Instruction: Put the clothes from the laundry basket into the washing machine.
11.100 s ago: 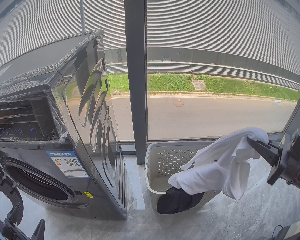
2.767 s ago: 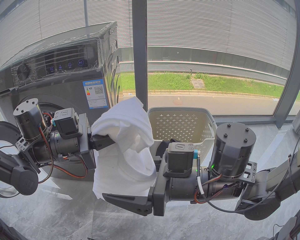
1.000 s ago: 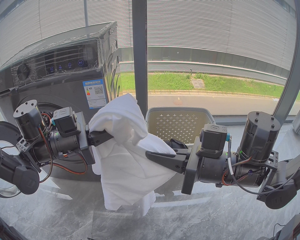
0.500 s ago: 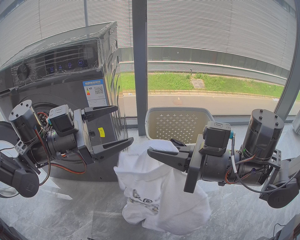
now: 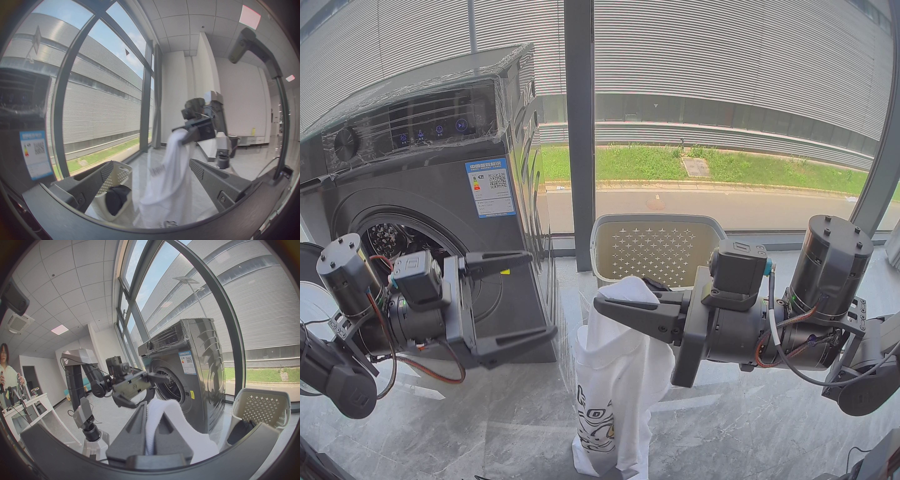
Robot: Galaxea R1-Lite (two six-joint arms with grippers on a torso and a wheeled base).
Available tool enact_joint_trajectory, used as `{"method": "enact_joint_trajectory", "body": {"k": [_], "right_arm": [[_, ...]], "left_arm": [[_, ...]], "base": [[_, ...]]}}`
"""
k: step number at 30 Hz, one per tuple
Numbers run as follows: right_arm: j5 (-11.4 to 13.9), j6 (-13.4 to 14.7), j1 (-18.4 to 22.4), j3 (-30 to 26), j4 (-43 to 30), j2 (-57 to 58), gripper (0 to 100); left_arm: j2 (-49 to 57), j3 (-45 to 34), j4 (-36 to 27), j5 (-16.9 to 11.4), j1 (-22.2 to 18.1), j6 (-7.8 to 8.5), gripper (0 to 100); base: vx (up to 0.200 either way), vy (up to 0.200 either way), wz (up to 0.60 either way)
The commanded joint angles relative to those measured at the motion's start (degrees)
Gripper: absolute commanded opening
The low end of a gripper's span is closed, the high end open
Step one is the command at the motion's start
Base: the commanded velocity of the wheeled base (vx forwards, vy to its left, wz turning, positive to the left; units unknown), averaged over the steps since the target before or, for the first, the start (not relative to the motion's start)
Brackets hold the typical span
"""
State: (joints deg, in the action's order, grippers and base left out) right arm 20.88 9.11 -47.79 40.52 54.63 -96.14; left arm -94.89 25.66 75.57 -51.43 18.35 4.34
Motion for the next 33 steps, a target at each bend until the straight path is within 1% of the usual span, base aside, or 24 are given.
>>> {"method": "enact_joint_trajectory", "body": {"k": [1, 2, 3, 5, 7, 9, 11, 14, 15, 16, 17, 22, 24, 27, 31, 33], "right_arm": [[5.1, -0.1, -0.2, -1.8, 0.0, 4.8, 0], [6.6, -0.1, -0.2, -2.6, 0.0, 6.0, 0], [8.2, 0.0, -0.2, -4.0, 0.0, 7.5, 0], [10.4, -0.1, -0.3, -6.6, 0.0, 9.8, 0], [11.5, 0.0, -0.3, -9.4, 0.0, 12.2, 0], [11.7, 0.0, -0.3, -11.1, 0.0, 13.8, 0], [11.7, 0.0, -0.3, -11.4, 0.0, 14.2, 0], [12.1, -0.1, -0.4, -11.0, 0.0, 14.6, 0], [12.1, -0.1, -0.4, -11.0, 0.0, 14.6, 0], [13.3, -0.1, -0.4, -10.7, 0.0, 14.6, 0], [13.7, 0.0, -0.5, -10.7, 0.0, 14.6, 0], [14.1, -0.1, -0.7, -10.2, 0.0, 14.0, 0], [14.3, -0.1, -1.5, -9.8, 0.0, 14.0, 0], [14.3, 0.0, -2.7, -9.7, 0.0, 14.0, 0], [14.3, 0.0, -5.4, -9.7, 0.0, 13.8, 0], [14.3, 0.0, -5.9, -9.6, 0.0, 13.6, 0]], "left_arm": [[-1.8, -9.4, 3.0, -10.0, -0.5, 2.16, 100], [-2.5, -10.5, 3.5, -11.4, -0.6, 2.69, 100], [-3.4, -11.3, 4.0, -12.1, -0.7, 3.13, 100], [-5.4, -11.6, 4.1, -12.3, -0.6, 3.39, 100], [-7.9, -11.1, 4.2, -12.5, -0.7, 3.48, 100], [-9.4, -11.1, 4.9, -12.6, -0.8, 3.48, 100], [-10.0, -11.2, 5.5, -12.7, -0.7, 3.48, 100], [-11.5, -11.2, 7.0, -13.0, 1.6, 3.39, 100], [-11.5, -11.2, 7.0, -13.0, 1.6, 3.39, 100], [-11.9, -11.4, 7.0, -13.0, 3.3, 3.39, 100], [-12.0, -11.4, 6.9, -13.0, 3.9, 3.39, 100], [-13.5, -11.2, 7.3, -12.8, 6.4, 3.39, 100], [-14.4, -11.2, 7.4, -12.7, 7.2, 3.48, 100], [-16.3, -10.6, 8.0, -12.8, 7.2, 3.48, 100], [-20.4, -9.8, 12.6, -12.8, 7.3, 3.39, 100], [-21.4, -9.8, 13.9, -12.8, 7.7, 3.13, 100]], "base": [[0.000, 0.000, 0.00], [0.000, 0.000, 0.00], [0.000, 0.000, 0.00], [0.000, 0.000, 0.00], [0.000, 0.000, 0.00], [0.000, 0.000, 0.00], [0.000, 0.000, 0.00], [0.000, 0.000, 0.00], [0.000, 0.000, 0.00], [0.000, 0.000, 0.00], [0.000, 0.000, 0.00], [0.000, 0.000, 0.00], [0.000, 0.000, 0.00], [0.000, 0.000, 0.00], [0.000, 0.000, 0.00], [0.000, 0.000, 0.00]]}}
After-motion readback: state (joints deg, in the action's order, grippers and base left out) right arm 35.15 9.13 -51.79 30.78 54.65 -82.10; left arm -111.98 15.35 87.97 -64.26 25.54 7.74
